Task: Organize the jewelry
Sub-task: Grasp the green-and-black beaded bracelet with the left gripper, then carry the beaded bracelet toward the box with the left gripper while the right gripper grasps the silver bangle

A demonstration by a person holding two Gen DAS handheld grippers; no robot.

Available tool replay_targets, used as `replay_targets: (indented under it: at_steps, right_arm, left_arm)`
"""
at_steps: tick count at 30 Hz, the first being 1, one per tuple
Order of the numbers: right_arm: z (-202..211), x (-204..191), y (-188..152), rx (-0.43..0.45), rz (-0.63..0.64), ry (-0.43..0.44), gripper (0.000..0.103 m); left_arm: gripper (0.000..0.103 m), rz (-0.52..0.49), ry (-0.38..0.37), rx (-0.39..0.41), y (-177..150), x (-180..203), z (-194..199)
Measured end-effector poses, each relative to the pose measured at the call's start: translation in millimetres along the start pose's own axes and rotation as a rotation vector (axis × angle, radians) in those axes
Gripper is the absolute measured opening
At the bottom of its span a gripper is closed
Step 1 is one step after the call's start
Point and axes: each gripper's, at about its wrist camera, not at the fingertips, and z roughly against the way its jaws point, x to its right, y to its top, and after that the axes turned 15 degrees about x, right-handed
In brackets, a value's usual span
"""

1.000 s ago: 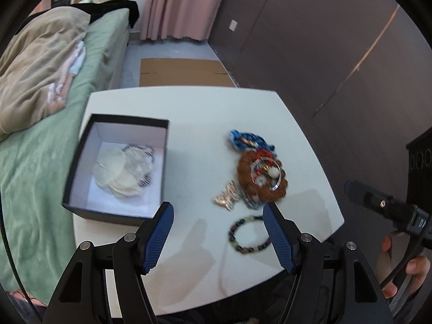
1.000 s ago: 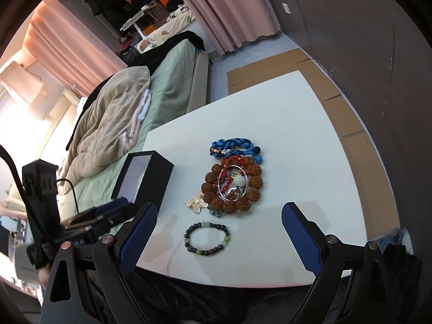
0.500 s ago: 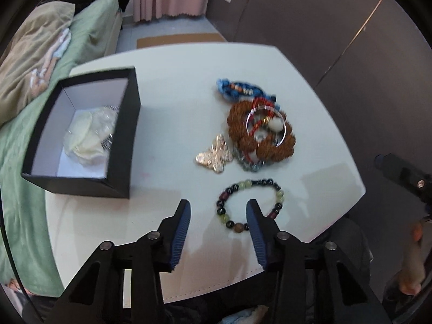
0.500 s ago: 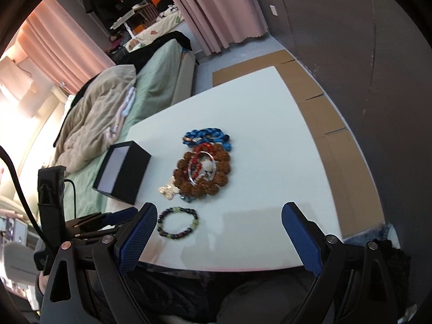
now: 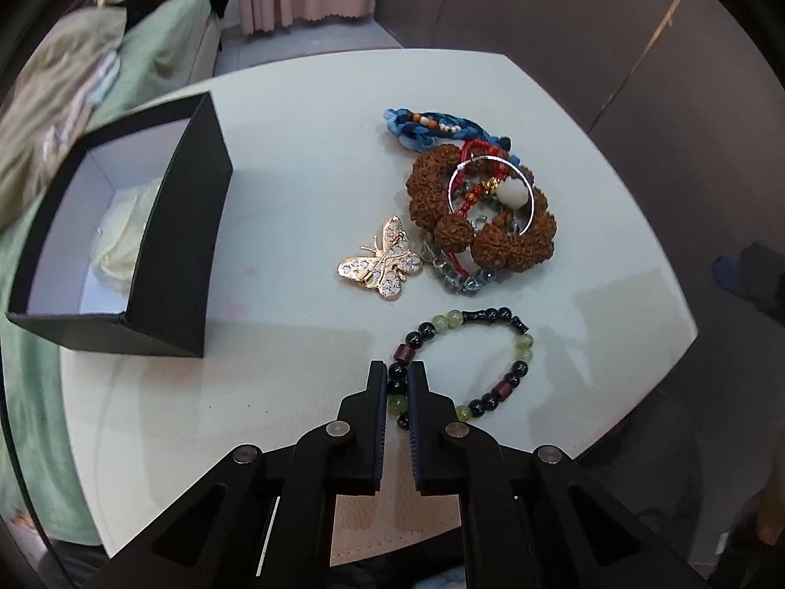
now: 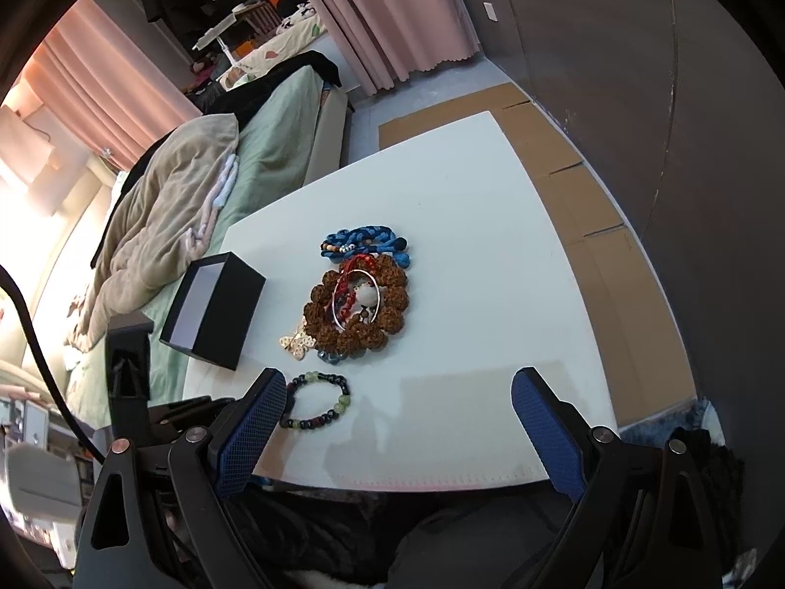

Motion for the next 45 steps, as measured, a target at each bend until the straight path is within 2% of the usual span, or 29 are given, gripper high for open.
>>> replay_targets:
  at_steps: [6,10,13,16,20,23,25,30,42,45]
  right_arm:
    - [-7,-8,2,-0.012,0.015,0.015,0.093]
    - [-14,-14,4,-0.025,0.025,0.015,0.086]
    - [-21,-19,5,-0.038,0.042,0.007,0.071]
    - [-32,-25,6,-0.060,0.066,0.007,0.061]
    - [-49,-32,10,-0.092,0.100,0.001,0.040]
    - [-63,-39,14,-0.111,0.150,-0.020,0.032]
    - [-73,-44,17,-0.128,0.186,-0.026,0.029]
    - [-97,-57,25,-0.162,0.299,-0.074,0.028]
    - [-137,-80,29,-0.289,0.531,-0.119,0.028]
    - [-140,-85,30,-0.304,0.581,-0.141,0.015]
  left_arm:
    - [0.008,0.037,-0.047,0.070,11,-11,25]
    - [0.008,0.047,-0.066,0.121,25,-15,40]
    - [0.008,0.057,-0.077,0.155,35,-17,53]
    - [0.008,0.063,-0.085,0.188,45,-21,63]
    - [0.008,0.076,-0.087,0.231,55,-29,76]
    - [0.008,0.100,-0.088,0.258,63,-40,85]
    - [0.008,0.113,-0.086,0.278,67,-46,91]
    - [0.008,0.141,-0.070,0.310,75,-61,103]
    - [0.008,0.192,-0.036,0.362,85,-92,124]
    - [0.008,0.200,-0.029,0.369,87,-99,127]
